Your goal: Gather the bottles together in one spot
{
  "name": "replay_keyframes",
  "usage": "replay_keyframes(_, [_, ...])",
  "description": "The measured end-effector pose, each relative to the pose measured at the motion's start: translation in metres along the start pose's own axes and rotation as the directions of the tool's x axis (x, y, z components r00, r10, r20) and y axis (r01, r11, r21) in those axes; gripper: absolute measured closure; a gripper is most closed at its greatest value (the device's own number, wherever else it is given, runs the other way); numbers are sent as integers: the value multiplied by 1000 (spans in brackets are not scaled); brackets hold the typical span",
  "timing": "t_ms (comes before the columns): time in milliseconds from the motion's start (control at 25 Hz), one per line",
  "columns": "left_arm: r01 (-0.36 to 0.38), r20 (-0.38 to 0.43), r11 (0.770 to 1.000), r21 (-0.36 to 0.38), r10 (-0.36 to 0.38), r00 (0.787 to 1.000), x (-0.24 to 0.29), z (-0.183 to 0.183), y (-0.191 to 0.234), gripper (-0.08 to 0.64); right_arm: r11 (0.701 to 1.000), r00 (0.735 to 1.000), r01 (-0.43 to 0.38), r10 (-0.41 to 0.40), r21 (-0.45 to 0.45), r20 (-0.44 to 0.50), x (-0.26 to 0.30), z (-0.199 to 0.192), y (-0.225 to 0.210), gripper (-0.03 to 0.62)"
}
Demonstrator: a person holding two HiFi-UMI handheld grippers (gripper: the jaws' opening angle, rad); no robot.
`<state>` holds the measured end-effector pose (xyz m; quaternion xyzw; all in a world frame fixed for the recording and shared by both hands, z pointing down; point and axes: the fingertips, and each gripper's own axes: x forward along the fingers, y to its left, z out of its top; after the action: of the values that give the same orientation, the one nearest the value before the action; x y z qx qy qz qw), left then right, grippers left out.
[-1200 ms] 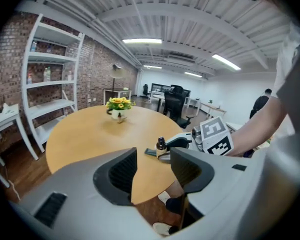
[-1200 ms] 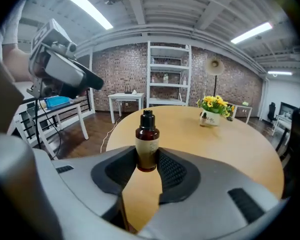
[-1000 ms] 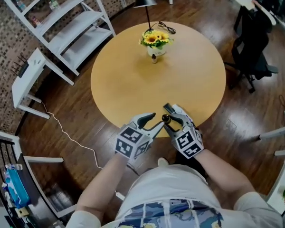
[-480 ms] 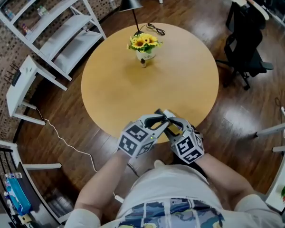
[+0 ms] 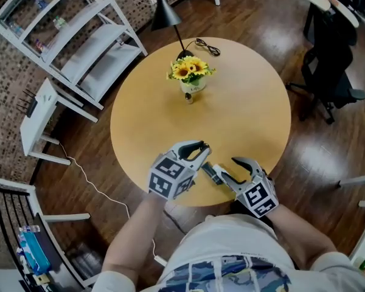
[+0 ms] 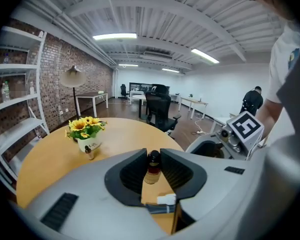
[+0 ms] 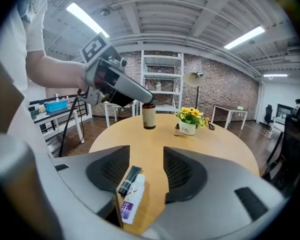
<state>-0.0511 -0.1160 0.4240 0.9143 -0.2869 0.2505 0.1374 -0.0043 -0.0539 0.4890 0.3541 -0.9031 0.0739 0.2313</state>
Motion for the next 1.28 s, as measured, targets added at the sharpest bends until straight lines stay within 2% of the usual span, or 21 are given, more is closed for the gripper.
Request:
replay_keyframes(160, [-106, 8, 993, -44, 106, 994, 37, 25, 56, 474, 1000, 1000, 22, -22, 17, -9, -15, -9, -48, 348])
replay_keyframes(320, [-200, 1, 975, -94, 201, 980, 78, 41, 106, 474, 998, 999, 28, -26, 56, -26, -33, -24, -85, 342])
replay_keyframes(600, [-363, -74, 912, -191, 356, 932, 152, 32, 189, 474, 985, 996, 77, -69, 156, -60, -57, -61, -151, 342])
replay_keyframes(760, [-426, -128, 876, -227, 407, 905, 191, 22, 220, 474, 974, 994, 78, -61, 215, -86, -63, -81, -180, 342])
replay_keyframes(960, [-492, -186, 842, -223, 459, 869, 229, 6, 255, 474, 970, 991, 81, -55, 231, -118, -61, -101, -211, 342])
replay_keyframes(1080, [-521, -212, 817, -248, 479, 852, 243, -9, 273, 474, 962, 989, 90, -56, 258, -136, -58, -110, -222, 342])
replay_keyframes(1160, [-534, -218, 807, -254, 490, 844, 250, -16, 281, 474, 960, 987, 96, -57, 264, -150, -56, -116, -228, 342])
replay_keyframes(1280, [-544, -224, 804, -240, 499, 837, 257, -24, 289, 474, 955, 985, 97, -53, 279, -162, -53, -121, -233, 342])
